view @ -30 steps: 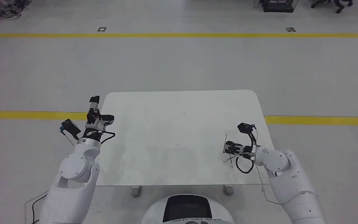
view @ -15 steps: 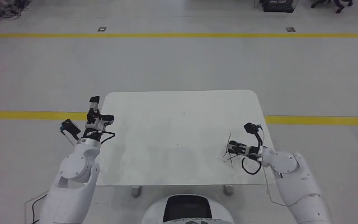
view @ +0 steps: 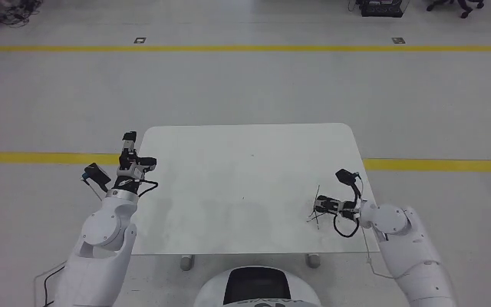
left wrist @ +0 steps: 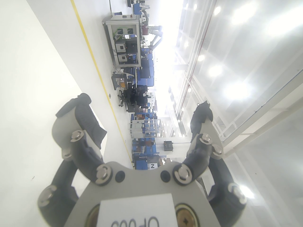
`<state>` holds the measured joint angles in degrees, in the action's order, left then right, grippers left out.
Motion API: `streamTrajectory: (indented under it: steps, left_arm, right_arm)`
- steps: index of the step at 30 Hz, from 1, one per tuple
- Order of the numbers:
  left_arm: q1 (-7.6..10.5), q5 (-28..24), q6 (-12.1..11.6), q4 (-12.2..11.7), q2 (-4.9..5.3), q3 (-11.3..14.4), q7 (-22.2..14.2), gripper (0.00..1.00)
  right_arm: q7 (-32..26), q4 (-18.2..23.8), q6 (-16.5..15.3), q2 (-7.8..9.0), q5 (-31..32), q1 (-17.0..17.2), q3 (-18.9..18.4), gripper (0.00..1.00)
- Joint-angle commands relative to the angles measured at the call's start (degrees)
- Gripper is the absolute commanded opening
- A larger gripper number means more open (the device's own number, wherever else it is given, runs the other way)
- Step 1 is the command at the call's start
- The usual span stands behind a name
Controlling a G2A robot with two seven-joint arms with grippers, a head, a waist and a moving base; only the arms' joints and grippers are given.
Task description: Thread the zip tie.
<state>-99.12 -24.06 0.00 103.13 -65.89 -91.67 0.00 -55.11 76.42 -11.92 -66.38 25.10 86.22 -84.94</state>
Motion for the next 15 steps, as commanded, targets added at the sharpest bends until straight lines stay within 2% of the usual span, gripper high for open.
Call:
streamTrajectory:
  steps: [1, 5, 9, 15]
  left_arm:
    - [0.0, 0.0, 0.0, 0.0, 0.0, 0.0, 0.0, 1.0]
    - [0.0, 0.0, 0.0, 0.0, 0.0, 0.0, 0.0, 1.0]
    - [0.0, 0.0, 0.0, 0.0, 0.0, 0.0, 0.0, 1.0]
    - [0.0, 0.0, 0.0, 0.0, 0.0, 0.0, 0.0, 1.0]
  right_arm:
    - [-0.03, -1.11, 0.95, 0.01, 0.26, -1.03, 0.63, 0.0]
    - [0.44, -2.33, 1.05, 0.13, 0.51, -2.0, 1.37, 0.0]
    - [1.78, -1.73, 1.06, 0.36, 1.09, -1.73, 1.42, 0.0]
    - [3.39, 0.1, -1.66, 0.87, 0.89, -0.19, 0.77, 0.0]
